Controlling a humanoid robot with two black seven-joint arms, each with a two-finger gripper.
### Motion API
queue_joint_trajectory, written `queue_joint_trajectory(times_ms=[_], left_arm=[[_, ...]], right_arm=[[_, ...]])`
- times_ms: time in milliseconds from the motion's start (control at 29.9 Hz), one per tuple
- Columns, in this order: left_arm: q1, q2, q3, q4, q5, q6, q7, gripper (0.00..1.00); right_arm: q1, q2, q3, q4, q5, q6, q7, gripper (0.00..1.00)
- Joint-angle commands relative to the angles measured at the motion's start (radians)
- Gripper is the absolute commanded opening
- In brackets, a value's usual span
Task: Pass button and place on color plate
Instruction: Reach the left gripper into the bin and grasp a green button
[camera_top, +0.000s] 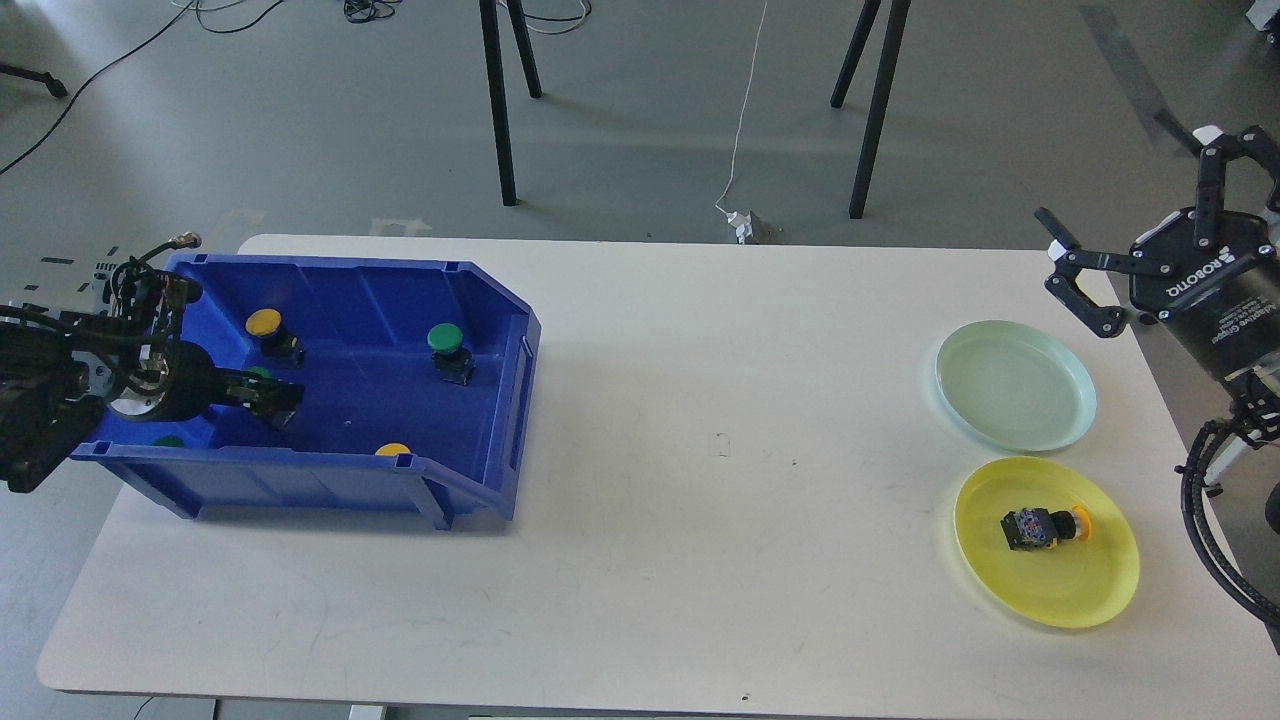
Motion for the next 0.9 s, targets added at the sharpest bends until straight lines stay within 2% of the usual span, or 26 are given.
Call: queue_joint_trajectory(times_ms=[0,134,301,401,535,669,870], left_arm=[[0.0,-0.01,0.0,0.024,-0.003,0.002,0.0,0.72],[0.0,-0.035,0.002,0.075,-0.001,0.005,0.0,0.67],[0.0,-0.036,0.003,0.077,0.0,0.013,0.0,0.63],[0.0,-0.036,0.006,0.077,0.002,0.014,0.0,0.52],[0.002,-0.035,0.008,0.077,0.008,0.014,0.0,0.24],[0.002,-0.035,0.008,0.077,0.008,0.014,0.0,0.09],[-0.012,-0.033,0.0,0.063,0.0,0.014,0.0,0.07]], right_arm=[[-0.002,0.0,0.0,0.0,0.0,0.0,0.001,0.98],[-0.003,0.0,0.0,0.001,0.001,0.0,0.001,0.98],[-0.01,0.0,0.001,0.001,0.001,0.0,0.001,0.98],[-0.01,0.0,0.001,0.0,0.0,0.0,0.001,0.98],[-0.011,0.0,0.001,0.001,0.0,0.0,0.002,0.98],[-0.011,0.0,0.001,0.0,0.0,0.0,0.002,0.98],[-0.016,0.0,0.003,0.001,0.0,0.0,0.002,0.98]])
